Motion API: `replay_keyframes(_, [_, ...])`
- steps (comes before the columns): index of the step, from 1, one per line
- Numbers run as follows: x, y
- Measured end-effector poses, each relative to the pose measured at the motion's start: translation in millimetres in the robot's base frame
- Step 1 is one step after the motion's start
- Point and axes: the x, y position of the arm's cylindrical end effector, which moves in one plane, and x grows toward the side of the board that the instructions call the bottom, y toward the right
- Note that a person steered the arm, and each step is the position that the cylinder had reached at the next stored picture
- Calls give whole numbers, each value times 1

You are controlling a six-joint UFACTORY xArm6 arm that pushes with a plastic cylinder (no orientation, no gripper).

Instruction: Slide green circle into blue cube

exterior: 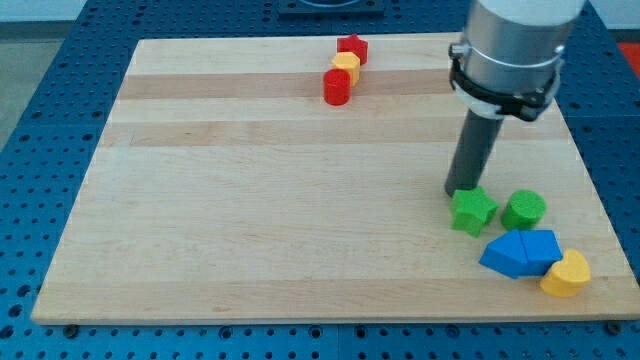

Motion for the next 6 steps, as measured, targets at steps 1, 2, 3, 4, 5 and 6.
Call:
replay_keyframes(1, [12, 12])
replay_keyframes(2, [13, 13])
replay_keyframes(3, [2, 22])
replay_keyframes(4, [3, 47])
replay_keyframes(5, [14, 60])
replay_keyframes(6, [30, 61])
